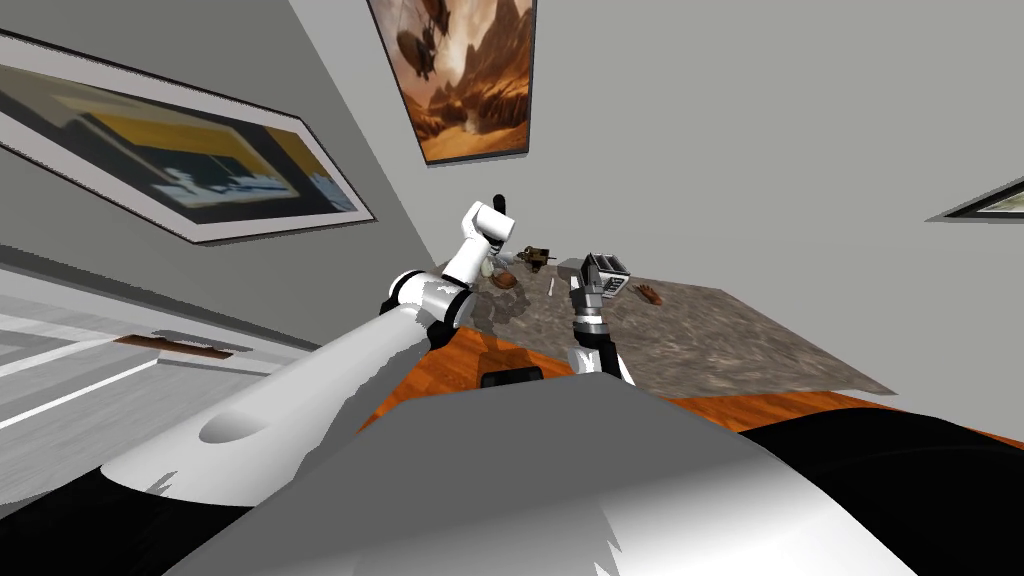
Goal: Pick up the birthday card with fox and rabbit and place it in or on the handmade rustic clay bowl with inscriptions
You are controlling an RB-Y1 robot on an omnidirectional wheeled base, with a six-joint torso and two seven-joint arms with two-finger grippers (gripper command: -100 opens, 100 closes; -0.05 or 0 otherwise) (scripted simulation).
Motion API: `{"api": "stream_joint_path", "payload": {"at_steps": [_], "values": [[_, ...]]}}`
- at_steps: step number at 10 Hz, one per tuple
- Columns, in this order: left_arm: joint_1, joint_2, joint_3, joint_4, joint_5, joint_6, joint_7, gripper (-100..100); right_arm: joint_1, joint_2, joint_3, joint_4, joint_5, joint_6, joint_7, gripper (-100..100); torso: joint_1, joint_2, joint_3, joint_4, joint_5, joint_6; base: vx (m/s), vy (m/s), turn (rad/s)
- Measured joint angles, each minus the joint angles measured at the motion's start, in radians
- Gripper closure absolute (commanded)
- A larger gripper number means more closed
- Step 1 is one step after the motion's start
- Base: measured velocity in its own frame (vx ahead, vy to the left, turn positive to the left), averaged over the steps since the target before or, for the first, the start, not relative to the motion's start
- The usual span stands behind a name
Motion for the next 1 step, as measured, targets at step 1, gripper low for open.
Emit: {"api": "stream_joint_path", "payload": {"at_steps": [1], "values": [[0.000,0.000,0.000,0.000,0.000,0.000,0.000,0,0.000,0.000,0.000,0.000,0.000,0.000,0.000,0,0.000,0.000,0.000,0.000,0.000,0.000,0.000,0.000,0.000]]}}
